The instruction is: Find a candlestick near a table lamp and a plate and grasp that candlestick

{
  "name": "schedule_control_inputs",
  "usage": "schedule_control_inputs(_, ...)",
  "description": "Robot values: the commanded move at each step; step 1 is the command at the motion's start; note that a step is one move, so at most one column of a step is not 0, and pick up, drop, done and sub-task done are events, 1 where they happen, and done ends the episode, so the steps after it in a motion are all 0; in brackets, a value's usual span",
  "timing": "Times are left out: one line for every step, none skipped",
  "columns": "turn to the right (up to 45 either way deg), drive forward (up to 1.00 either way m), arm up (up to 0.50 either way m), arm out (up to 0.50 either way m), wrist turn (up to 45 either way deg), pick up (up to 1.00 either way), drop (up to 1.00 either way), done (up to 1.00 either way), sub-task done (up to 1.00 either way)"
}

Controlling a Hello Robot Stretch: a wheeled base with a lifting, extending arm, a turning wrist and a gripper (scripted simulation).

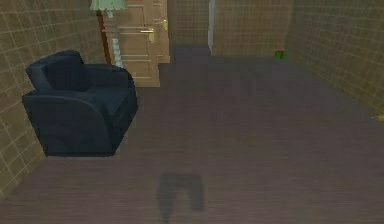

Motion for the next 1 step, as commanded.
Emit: schedule_control_inputs(-45.0, 0.00, 0.00, 0.00, 0.0, 0.00, 0.00, 0.00, 0.00)
